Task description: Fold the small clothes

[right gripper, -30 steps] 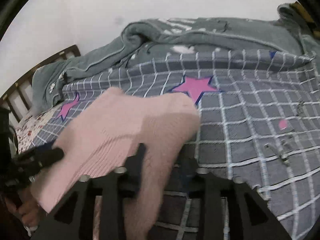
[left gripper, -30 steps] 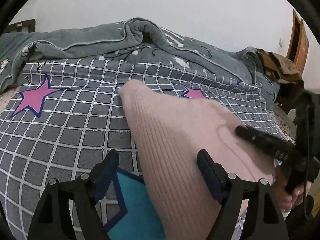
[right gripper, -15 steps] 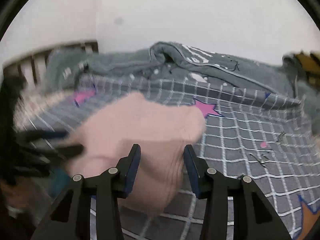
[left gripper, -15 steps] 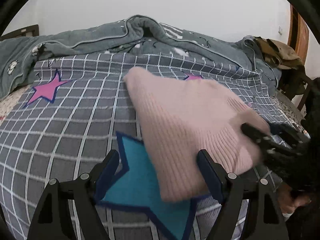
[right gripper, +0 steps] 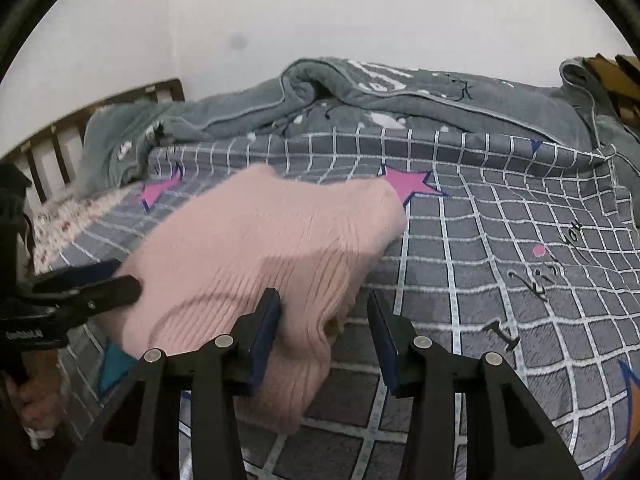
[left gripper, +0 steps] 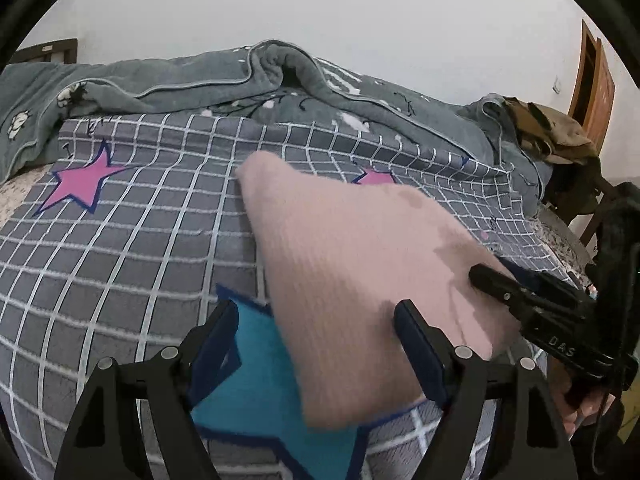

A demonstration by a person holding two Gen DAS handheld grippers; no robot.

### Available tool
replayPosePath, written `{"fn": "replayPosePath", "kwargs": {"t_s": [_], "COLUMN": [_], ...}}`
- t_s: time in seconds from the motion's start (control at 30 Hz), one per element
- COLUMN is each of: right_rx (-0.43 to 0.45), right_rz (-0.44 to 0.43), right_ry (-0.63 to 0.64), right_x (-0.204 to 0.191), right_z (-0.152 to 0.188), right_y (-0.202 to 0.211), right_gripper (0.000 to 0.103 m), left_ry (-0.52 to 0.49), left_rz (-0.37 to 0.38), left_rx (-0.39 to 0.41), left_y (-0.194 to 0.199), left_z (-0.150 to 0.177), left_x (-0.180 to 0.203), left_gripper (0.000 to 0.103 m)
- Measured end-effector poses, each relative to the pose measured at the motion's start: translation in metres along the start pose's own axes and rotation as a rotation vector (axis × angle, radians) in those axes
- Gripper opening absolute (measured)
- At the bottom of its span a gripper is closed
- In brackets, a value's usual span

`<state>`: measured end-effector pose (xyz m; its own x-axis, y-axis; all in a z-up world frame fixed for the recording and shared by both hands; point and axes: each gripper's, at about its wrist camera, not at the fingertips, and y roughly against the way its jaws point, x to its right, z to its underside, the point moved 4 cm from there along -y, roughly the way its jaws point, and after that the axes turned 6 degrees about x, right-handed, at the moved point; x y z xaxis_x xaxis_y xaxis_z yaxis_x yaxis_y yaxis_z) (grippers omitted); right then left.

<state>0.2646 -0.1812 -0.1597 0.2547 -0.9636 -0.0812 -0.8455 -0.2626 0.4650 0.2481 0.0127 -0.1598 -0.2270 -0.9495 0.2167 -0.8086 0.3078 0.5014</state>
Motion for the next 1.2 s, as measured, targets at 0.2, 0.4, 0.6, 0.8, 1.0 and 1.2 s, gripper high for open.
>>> {"fn": "replayPosePath", "kwargs": {"t_s": [0.2, 0.4, 0.6, 0.8, 1.0, 1.2], "right_rx": [0.062, 0.057, 0.042, 0.032, 0.026, 0.028], "right_rz": [0.009, 0.024, 0.037, 0.029, 0.029, 0.036], "right_ry": [0.019, 0.035, 0.029, -0.015, -0.006, 0.015], "right_x": [-0.001, 0.004, 0.012, 0.020, 0.015, 0.011], "right_z": [-0.022, -0.026, -0.026, -0.026, -0.023, -0.022], "right_y": [0.002, -0.006, -0.016, -0.021, -0.021, -0.021], "right_gripper": [0.044, 0.044, 0.044, 0.044, 0.044, 0.051], "left_ry": [-0.019, -0.029, -0.012, 0.003, -0.010, -0.015], "left_rz": [0.005, 0.018, 0.006, -0.003, -0.032, -0.058], "left_rx": [0.017, 0.026, -0.007, -0.011, -0.010, 0.021], "left_y": [-0.011, -0.019, -0.033, -0.034, -0.032, -0.029], "left_z": [-0.020, -0.035, -0.038, -0.036, -0.032, -0.034], "left_x": [0.012, 0.020, 0.017, 0.014, 0.011, 0.008], "left_gripper": [0.076, 0.076, 0.067, 0.067, 0.068, 0.067]}}
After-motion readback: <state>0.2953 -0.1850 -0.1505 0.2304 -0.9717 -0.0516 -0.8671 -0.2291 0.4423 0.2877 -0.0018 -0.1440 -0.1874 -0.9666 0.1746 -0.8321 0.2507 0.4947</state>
